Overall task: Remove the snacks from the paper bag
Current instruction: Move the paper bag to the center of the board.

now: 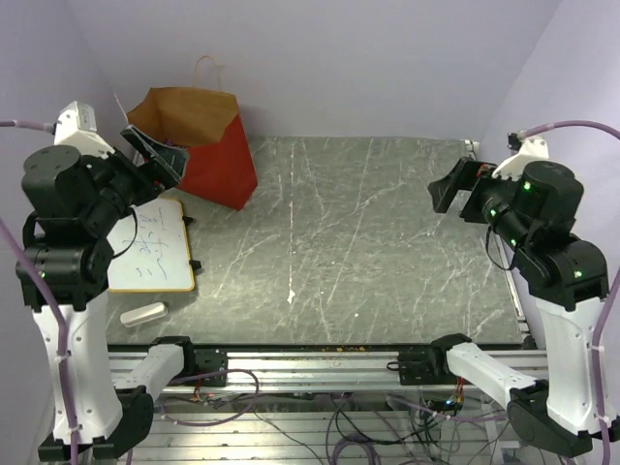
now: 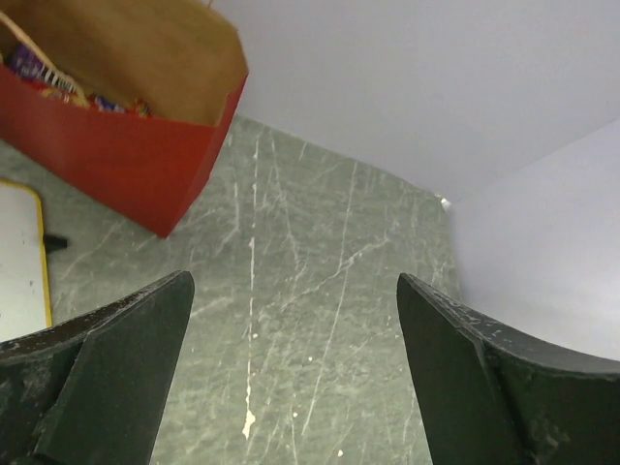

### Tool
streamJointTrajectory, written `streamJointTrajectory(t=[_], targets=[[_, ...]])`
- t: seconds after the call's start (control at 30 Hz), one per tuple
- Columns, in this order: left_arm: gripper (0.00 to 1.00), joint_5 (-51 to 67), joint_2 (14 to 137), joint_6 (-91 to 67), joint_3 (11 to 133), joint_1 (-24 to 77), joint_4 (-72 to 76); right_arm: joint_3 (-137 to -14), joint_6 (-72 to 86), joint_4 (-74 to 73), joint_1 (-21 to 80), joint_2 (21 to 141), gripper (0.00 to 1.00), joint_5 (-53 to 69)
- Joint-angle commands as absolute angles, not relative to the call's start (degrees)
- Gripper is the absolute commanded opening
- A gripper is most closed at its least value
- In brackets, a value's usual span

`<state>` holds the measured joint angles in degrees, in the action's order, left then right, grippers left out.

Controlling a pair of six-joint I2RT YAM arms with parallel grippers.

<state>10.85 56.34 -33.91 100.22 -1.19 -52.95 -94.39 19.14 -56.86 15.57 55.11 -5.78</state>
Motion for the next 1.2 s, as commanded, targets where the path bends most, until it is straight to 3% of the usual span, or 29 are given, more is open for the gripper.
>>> streamJointTrajectory(t=[0.0,0.47,0.8,1.17], targets=[[0.97,7.74,57.59,-36.16,95.84,-0.82,-50.57,-90.77,21.03,-56.47,16.57,55.1,1.0,-5.41],[0.98,8.1,58.97,-38.67,81.8,-0.12,-45.08,-77.27,23.84,-50.47,18.74,55.19,1.0,4.44],[0.99,4.49,67.7,-39.4,89.18,0.07,-48.44,-76.75,23.03,-45.23,19.28,60.3,1.0,10.08],[0.99,-16.5,79.74,-49.76,100.33,-1.92,-46.68,-78.2,16.48,-43.86,21.43,61.67,1.0,7.09]])
